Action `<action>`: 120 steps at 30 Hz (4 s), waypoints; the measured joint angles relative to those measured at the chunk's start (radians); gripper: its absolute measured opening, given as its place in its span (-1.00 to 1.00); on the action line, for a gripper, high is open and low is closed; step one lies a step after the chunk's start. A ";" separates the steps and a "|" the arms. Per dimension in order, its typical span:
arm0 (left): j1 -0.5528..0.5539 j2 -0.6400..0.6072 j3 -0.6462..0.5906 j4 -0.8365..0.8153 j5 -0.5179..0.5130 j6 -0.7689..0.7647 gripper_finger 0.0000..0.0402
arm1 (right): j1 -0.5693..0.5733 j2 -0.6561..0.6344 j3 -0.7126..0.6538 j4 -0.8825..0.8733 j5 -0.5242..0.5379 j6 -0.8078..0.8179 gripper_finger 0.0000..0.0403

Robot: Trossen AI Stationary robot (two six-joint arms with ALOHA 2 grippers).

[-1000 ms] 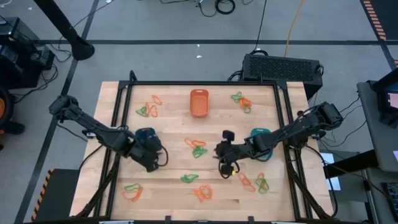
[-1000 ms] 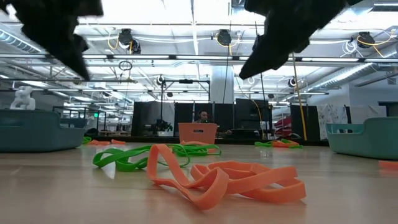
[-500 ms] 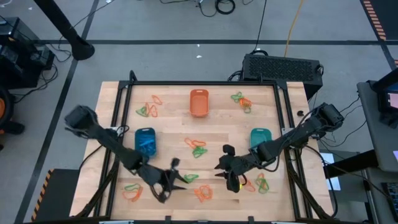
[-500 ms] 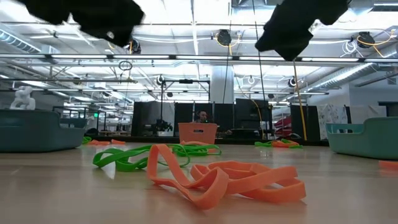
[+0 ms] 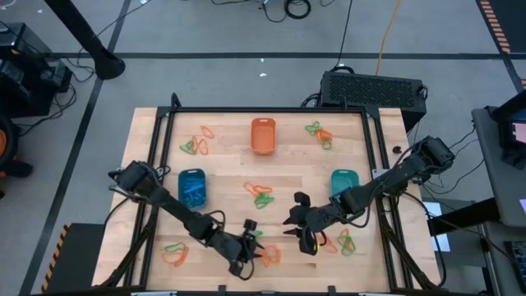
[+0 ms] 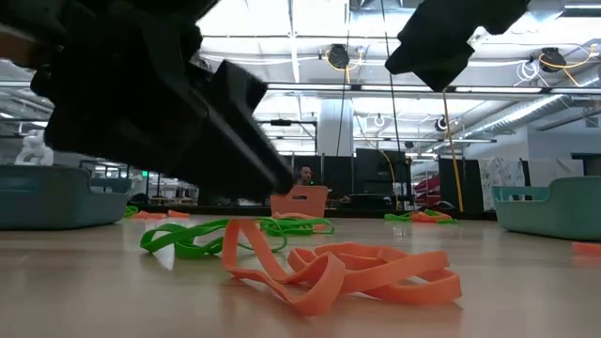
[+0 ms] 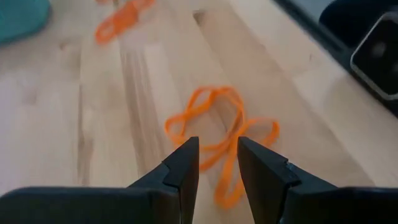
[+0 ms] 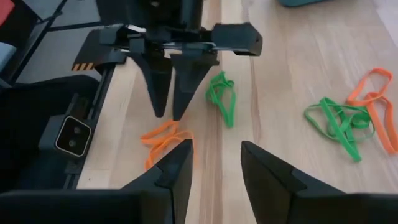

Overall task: Sort rubber bands into baskets
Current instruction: Put the orange rubber band into the orange bin

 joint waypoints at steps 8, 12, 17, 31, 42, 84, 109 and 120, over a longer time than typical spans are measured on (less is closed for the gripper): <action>0.010 0.000 0.000 -0.075 0.027 -0.069 -0.41 | 0.000 0.000 0.000 -0.011 -0.001 -0.016 -0.37; 0.010 -0.001 0.000 -0.097 0.071 -0.069 -0.41 | 0.000 0.000 0.000 -0.009 -0.001 -0.017 -0.37; 0.017 0.021 0.000 -0.109 0.072 -0.095 -0.41 | 0.000 0.000 0.000 -0.007 -0.001 -0.017 -0.37; 0.023 0.041 0.001 -0.079 0.082 -0.088 -0.49 | 0.000 0.000 0.000 -0.008 0.000 -0.022 -0.37; 0.024 -0.069 -0.001 -0.207 0.041 -0.079 -0.97 | 0.000 0.000 0.000 -0.011 0.000 -0.026 -0.37; 0.963 -0.265 0.000 -0.358 0.015 0.142 -0.97 | -0.003 0.000 0.000 -0.253 0.263 -0.095 -0.37; 0.929 -0.348 0.000 -0.386 0.029 0.121 -0.07 | -0.007 0.000 0.000 -0.252 0.261 -0.097 -0.37; 0.862 -0.456 0.000 -0.530 0.153 0.031 -0.07 | -0.007 0.000 0.000 -0.252 0.258 -0.074 -0.37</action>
